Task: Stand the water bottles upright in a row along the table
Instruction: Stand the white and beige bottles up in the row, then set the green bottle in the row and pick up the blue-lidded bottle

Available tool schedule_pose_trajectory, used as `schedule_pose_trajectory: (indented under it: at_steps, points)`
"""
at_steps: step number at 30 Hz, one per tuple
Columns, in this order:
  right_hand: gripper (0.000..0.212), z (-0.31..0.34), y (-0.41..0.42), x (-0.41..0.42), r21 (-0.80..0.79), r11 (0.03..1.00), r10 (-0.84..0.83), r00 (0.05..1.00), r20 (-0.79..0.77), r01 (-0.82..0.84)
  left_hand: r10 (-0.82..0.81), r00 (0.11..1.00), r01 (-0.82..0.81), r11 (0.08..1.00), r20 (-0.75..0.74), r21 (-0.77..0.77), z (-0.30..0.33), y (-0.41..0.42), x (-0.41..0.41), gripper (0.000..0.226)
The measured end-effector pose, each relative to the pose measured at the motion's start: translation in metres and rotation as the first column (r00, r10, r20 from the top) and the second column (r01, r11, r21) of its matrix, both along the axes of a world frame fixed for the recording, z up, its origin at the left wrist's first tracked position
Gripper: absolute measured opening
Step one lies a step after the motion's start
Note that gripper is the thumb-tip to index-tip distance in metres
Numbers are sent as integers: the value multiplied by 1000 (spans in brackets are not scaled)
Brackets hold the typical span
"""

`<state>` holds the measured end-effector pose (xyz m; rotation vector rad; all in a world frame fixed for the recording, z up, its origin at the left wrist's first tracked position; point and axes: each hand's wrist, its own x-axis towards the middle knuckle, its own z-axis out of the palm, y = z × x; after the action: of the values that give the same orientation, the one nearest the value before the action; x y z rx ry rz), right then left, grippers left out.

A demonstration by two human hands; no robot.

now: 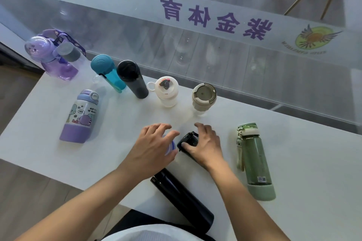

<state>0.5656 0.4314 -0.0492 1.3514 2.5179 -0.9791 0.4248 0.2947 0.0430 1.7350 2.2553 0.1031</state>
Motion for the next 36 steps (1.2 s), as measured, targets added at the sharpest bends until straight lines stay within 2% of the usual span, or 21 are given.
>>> schedule_pose_trajectory:
  at_steps: [2, 4, 7, 9, 13, 17, 21, 27, 32, 36]
  points:
    - [87, -3, -8, -16, 15, 991, 129, 976, 173, -133, 18, 999, -17, 999, 33, -28, -3, -16, -2, 56]
    - [81, -4, -13, -29, 13, 979, 188, 933, 306, -202, 21, 996, -17, 999, 89, -42, -8, -23, -2, 59]
    - [69, -1, -14, -34, 3, 976, 200, 904, 379, -217, 24, 984, -24, 1000, 176, -5, -12, -25, 0, 60]
    - [70, 9, -12, -29, 12, 984, 162, 926, 341, -176, 19, 980, -23, 1000, 198, 15, -13, -24, 0, 60]
    - [74, 48, 3, -4, 58, 994, -96, 988, 121, 89, 28, 970, -38, 999, 241, 36, -14, -19, 1, 59]
    - [76, 82, 27, 29, 113, 957, -256, 960, -109, 268, -1, 959, -15, 998, 285, 54, -18, -8, 1, 54]
    - [74, 97, 49, 46, 93, 915, -364, 903, -228, 393, -18, 953, -6, 997, 304, 78, -18, 5, 7, 54]
    - [74, 89, 79, 48, 108, 893, -390, 869, -304, 438, 17, 951, -41, 996, 310, 73, -20, 21, 17, 56]
    - [72, 81, 100, 47, 78, 912, -355, 871, -340, 402, 105, 945, -142, 985, 309, 101, -21, 27, 32, 54]
    - [72, 77, 112, 47, 73, 925, -330, 884, -332, 373, 125, 947, -162, 981, 297, 105, -21, 32, 42, 54]
